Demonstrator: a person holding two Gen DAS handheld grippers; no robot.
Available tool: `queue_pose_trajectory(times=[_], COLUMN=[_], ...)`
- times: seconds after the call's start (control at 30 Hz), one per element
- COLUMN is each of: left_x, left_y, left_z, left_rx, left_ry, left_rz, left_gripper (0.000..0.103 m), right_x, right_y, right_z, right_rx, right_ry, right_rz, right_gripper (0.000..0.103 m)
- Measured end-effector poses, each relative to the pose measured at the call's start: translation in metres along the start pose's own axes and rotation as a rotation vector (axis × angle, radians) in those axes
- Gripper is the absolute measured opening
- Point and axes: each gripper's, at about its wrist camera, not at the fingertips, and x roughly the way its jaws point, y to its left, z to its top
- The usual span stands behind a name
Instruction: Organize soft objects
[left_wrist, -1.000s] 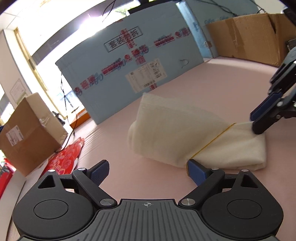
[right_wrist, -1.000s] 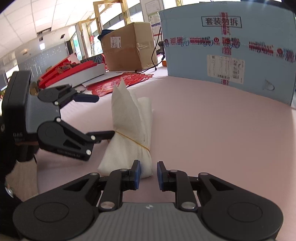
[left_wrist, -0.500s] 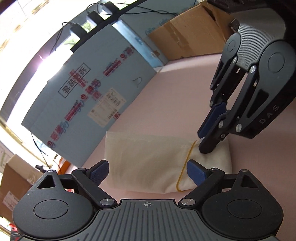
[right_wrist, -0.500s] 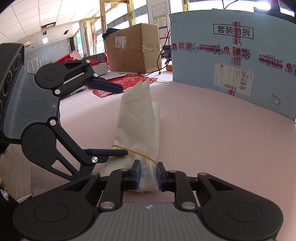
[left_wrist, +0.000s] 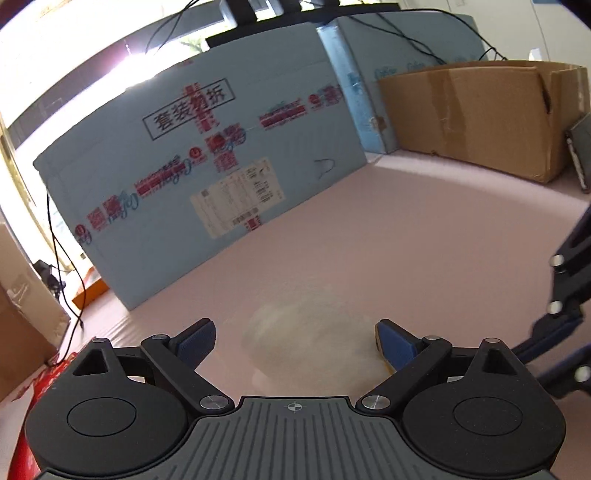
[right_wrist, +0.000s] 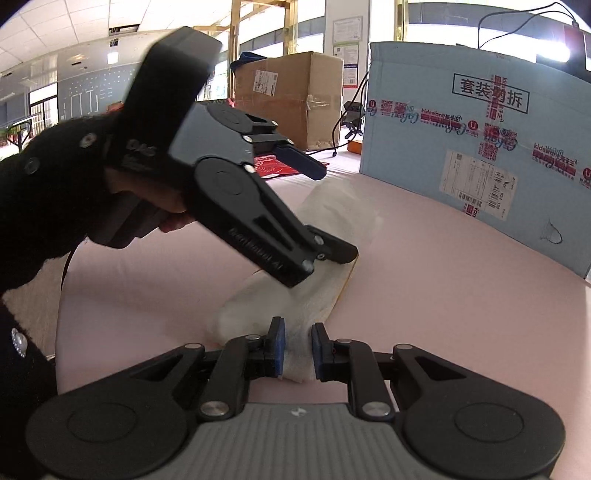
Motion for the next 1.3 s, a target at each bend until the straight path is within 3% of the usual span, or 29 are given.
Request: queue_pose_trajectory(times=[0.1, 0.17, 0.27, 0.43, 0.5, 0.6, 0.67, 0.73, 0.93, 1.07, 1.17, 1.2, 1.3], left_x=[-0.003, -0.021, -0.048, -0.083, -0.086, -0.071, -0.063, -0.056, -0.050, -0.051, -0.068, -0.073, -0.072], left_y=[0.023, 0.024, 0.017, -0.004, -0.018, -0.044, -0.047, -0.047, -0.035, -0.018, -0.010, -0.008, -0.020], left_z=[-0.012, -0.023, -0.038, -0.047, -0.044, -0.042, -0.040, -0.037, -0.045, -0.050, -0.040, -0.036, -0.025], left_rx=[-0.094, -0.079, -0.067, -0.071, -0.034, 0.101, 0.084, 0.079, 0.138, 0.103, 0.041, 0.027, 0.108], left_ry=[0.000, -0.028, -0.032, -0.110, -0.131, -0.092, -0.083, -0.058, -0.020, -0.001, -0.057, -0.078, -0.087], left_rz=[-0.032, -0.026, 0.050, 0.036, -0.006, -0.008, 0.015, 0.089, 0.223, 0.162, -0.005, -0.027, -0.012], left_gripper=[0.096, 0.096, 0.095, 0.095, 0.095, 0.095, 0.097, 0.098, 0.099, 0.099, 0.099, 0.099, 0.098], right_x=[0.001, 0.001, 0.002, -0.001, -0.002, -0.002, 0.003, 0.008, 0.003, 0.003, 0.003, 0.003, 0.003], right_y=[-0.003, -0.008, -0.014, -0.017, -0.015, -0.010, -0.007, -0.004, -0.007, -0.013, -0.015, -0.015, -0.015], right_z=[0.001, 0.001, 0.002, 0.006, 0.010, 0.014, 0.015, 0.012, 0.007, 0.004, 0.005, 0.005, 0.005], right_rx=[0.015, 0.041, 0.086, 0.144, 0.152, 0.150, 0.147, 0.136, 0.141, 0.158, 0.150, 0.148, 0.149], right_ry=[0.005, 0.010, 0.014, 0.018, 0.011, -0.014, 0.000, 0.023, 0.034, 0.030, 0.029, 0.029, 0.028], right_rz=[0.002, 0.010, 0.016, 0.027, 0.014, 0.000, -0.009, -0.021, -0.004, 0.007, 0.003, 0.004, 0.006], right_gripper=[0.018, 0.019, 0.025, 0.026, 0.026, 0.026, 0.026, 0.026, 0.025, 0.028, 0.032, 0.032, 0.032])
